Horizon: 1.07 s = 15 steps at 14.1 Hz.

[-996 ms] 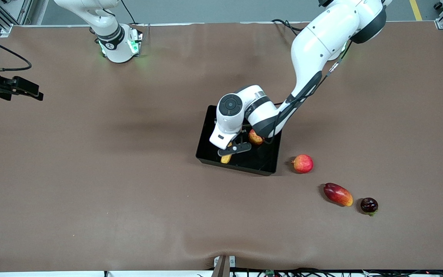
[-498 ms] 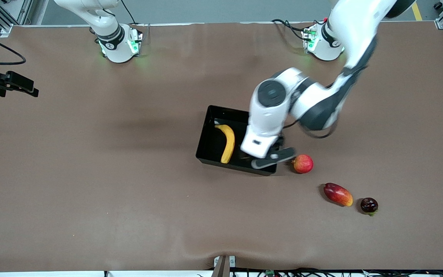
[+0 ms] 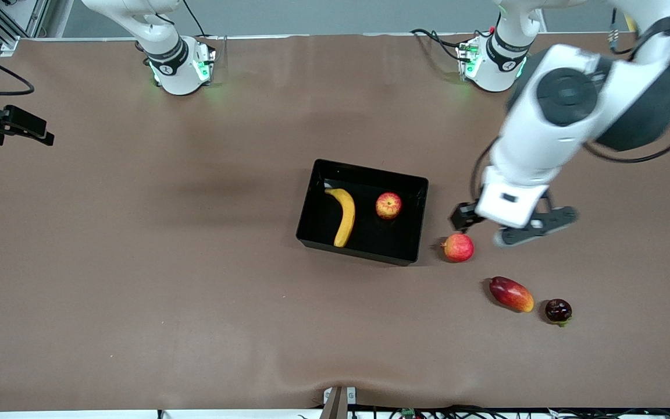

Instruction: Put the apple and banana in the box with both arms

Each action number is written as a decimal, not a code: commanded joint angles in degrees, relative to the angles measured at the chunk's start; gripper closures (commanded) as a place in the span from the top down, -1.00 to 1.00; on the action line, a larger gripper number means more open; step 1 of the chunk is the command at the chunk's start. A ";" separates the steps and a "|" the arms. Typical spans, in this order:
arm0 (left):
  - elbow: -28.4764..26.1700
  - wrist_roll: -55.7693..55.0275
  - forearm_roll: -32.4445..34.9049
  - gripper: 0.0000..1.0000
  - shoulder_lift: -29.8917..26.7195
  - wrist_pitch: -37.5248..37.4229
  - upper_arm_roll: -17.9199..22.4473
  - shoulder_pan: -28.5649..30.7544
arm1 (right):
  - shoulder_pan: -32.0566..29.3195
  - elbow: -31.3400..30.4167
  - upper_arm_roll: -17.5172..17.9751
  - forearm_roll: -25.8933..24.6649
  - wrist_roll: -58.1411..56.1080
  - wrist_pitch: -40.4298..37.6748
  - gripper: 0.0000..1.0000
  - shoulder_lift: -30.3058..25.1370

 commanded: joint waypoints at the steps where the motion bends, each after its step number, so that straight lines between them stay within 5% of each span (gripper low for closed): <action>1: -1.94 5.93 -1.73 1.00 -4.40 -2.26 -0.05 3.70 | -2.01 1.45 0.68 -0.64 -0.45 -0.80 1.00 -0.37; 13: -3.96 27.88 -7.34 1.00 -15.21 -13.43 0.47 12.93 | -2.01 1.63 0.77 -0.82 -0.72 -0.36 1.00 -0.20; 15: -6.94 31.33 -11.04 1.00 -18.11 -12.99 7.73 8.41 | -2.01 1.72 0.77 -0.90 -0.63 -0.36 1.00 -0.29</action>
